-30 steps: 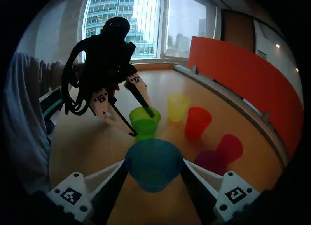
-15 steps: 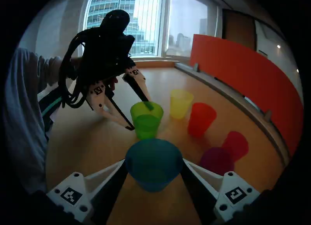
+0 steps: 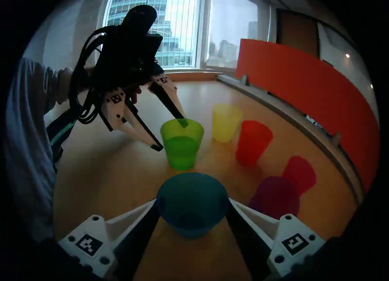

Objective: Pour water

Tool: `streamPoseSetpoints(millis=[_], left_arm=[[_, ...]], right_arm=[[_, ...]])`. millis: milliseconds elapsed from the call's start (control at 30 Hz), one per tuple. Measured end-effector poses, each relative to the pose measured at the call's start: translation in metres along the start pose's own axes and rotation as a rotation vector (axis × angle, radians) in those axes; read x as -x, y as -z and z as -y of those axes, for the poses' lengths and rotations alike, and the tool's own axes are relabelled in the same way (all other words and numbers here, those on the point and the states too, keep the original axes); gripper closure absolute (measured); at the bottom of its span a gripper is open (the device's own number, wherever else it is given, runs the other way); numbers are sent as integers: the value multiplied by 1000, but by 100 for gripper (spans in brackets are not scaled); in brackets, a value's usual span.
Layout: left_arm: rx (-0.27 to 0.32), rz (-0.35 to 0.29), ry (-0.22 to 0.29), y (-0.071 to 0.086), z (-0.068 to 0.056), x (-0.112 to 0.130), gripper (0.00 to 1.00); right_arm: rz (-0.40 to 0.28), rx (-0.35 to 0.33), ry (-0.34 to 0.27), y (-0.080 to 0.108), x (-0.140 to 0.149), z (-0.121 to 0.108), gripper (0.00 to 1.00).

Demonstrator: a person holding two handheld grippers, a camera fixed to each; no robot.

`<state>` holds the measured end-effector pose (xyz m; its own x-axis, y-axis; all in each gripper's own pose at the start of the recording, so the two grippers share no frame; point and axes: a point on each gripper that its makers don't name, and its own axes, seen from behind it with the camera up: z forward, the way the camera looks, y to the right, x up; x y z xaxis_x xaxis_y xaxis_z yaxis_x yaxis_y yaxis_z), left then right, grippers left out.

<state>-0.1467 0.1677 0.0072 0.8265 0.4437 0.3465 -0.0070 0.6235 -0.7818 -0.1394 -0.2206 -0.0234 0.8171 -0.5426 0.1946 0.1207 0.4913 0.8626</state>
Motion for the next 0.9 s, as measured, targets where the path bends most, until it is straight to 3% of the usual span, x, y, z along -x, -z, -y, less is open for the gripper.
streamPoseSetpoints(millis=[567, 900], left_arm=[[1, 9, -9, 2, -3, 2, 0], [-26, 7, 10, 11, 1, 8, 0]], right_arm=[[15, 24, -22, 5, 10, -1, 0], [21, 58, -31, 25, 22, -6, 0]])
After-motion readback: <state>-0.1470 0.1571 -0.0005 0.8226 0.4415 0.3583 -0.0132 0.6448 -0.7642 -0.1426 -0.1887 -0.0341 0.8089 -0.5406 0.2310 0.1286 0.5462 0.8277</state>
